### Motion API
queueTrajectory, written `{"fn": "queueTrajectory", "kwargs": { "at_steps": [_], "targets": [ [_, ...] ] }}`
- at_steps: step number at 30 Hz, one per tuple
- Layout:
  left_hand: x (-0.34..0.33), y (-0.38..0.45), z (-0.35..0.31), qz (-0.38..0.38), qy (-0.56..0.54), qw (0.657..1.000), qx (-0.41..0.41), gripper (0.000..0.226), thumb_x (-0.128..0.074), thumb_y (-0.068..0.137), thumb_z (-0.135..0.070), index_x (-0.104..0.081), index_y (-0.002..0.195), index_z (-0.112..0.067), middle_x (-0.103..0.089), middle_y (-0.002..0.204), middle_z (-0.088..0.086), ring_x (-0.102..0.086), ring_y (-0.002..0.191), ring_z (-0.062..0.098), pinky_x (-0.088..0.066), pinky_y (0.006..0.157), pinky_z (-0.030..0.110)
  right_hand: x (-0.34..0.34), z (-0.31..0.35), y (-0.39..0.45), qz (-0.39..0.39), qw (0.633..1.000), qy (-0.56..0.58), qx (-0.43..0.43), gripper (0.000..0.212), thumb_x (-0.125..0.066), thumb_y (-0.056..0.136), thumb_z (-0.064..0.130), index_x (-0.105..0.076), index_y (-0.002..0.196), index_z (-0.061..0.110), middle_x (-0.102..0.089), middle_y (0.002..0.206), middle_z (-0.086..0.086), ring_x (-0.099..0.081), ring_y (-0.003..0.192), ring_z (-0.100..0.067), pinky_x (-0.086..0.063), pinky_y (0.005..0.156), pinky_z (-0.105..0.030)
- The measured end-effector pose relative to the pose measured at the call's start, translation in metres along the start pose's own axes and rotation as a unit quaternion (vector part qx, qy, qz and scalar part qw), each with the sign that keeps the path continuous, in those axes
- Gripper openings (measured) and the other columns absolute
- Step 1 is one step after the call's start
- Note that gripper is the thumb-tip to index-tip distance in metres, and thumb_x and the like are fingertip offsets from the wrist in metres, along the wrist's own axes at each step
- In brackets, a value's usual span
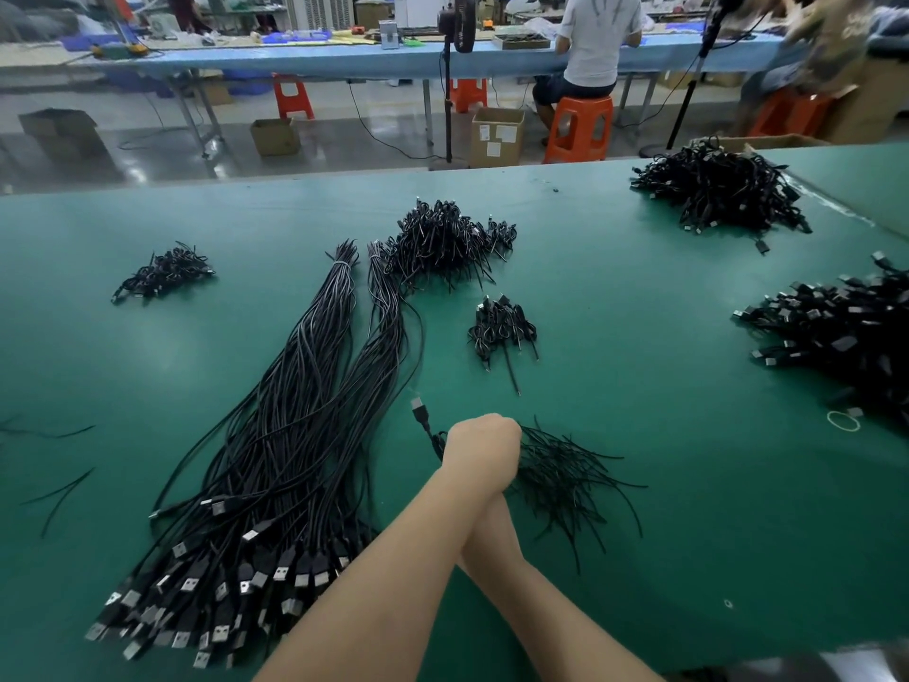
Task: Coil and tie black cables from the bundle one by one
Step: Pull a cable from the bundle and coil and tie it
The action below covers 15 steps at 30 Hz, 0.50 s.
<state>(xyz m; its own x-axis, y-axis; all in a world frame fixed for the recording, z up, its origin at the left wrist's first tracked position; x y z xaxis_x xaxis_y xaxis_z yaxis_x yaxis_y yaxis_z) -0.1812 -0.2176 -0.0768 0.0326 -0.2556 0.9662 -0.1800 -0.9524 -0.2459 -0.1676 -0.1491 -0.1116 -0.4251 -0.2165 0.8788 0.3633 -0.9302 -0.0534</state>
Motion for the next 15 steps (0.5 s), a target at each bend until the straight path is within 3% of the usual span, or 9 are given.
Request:
{"fn": "queueTrajectory", "kwargs": {
  "at_steps": [1, 3, 7, 11, 15],
  "targets": [
    [0.0, 0.0, 0.0, 0.002, -0.006, 1.0, 0.0, 0.031, -0.056, 0.085, 0.005, -0.072, 0.102, -0.014, -0.068, 0.105, 0.004, -0.058, 0.079, 0.025, -0.05, 0.065, 0.031, -0.006, 0.011, 0.002, 0.055, 0.996, -0.056, 0.048, 0.005, -0.05, 0.101, 0.014, -0.048, 0.097, 0.016, -0.043, 0.096, 0.003, -0.041, 0.087, -0.011, -0.033, 0.075, -0.026],
    [0.001, -0.002, 0.0, 0.002, -0.007, 1.0, -0.002, 0.032, -0.055, 0.084, 0.006, -0.072, 0.102, -0.014, -0.068, 0.106, 0.005, -0.058, 0.079, 0.026, -0.051, 0.066, 0.032, -0.006, -0.004, 0.007, 0.087, 0.992, -0.091, -0.028, 0.016, -0.047, 0.102, 0.028, -0.036, 0.098, 0.017, -0.033, 0.1, 0.003, -0.028, 0.092, -0.012, -0.019, 0.076, -0.028],
    [0.001, -0.004, -0.003, 0.017, -0.019, 1.0, -0.012, 0.035, -0.052, 0.081, 0.009, -0.071, 0.103, -0.012, -0.068, 0.105, 0.006, -0.054, 0.076, 0.026, -0.046, 0.062, 0.032, -0.008, -0.005, 0.0, 0.12, 0.99, -0.048, -0.051, 0.018, -0.046, 0.101, 0.03, -0.035, 0.096, 0.017, -0.028, 0.085, 0.005, -0.028, 0.092, -0.012, -0.018, 0.074, -0.028],
    [0.003, -0.005, -0.001, 0.014, -0.04, 0.999, -0.007, 0.034, -0.052, 0.081, 0.01, -0.069, 0.102, -0.011, -0.064, 0.094, 0.003, -0.051, 0.077, 0.026, -0.048, 0.064, 0.034, -0.005, -0.008, 0.002, 0.114, 0.989, -0.042, -0.087, 0.034, -0.048, 0.1, 0.027, -0.025, 0.077, 0.018, -0.015, 0.074, 0.006, -0.025, 0.087, -0.012, -0.017, 0.069, -0.03],
    [0.005, -0.008, -0.003, 0.007, -0.048, 0.999, -0.022, 0.032, -0.051, 0.083, 0.01, -0.066, 0.094, -0.015, -0.06, 0.093, 0.002, -0.05, 0.078, 0.024, -0.055, 0.075, 0.037, -0.001, -0.016, 0.003, 0.071, 0.978, 0.104, -0.165, 0.039, -0.054, 0.097, 0.025, -0.023, 0.073, 0.019, -0.02, 0.075, 0.007, -0.026, 0.075, -0.01, -0.019, 0.075, -0.028]
  ]
}}
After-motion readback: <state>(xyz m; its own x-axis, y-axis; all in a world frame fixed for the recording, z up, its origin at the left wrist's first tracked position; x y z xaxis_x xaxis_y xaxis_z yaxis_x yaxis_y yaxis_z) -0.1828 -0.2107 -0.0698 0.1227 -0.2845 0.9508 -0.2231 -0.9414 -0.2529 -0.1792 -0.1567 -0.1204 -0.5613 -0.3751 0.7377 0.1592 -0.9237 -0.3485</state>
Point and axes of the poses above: each hand's wrist, its own y-axis towards the middle knuckle, its own x-axis out of the back of the hand, z = x × y, the point moved 9 cm from there along y, towards the middle knuckle
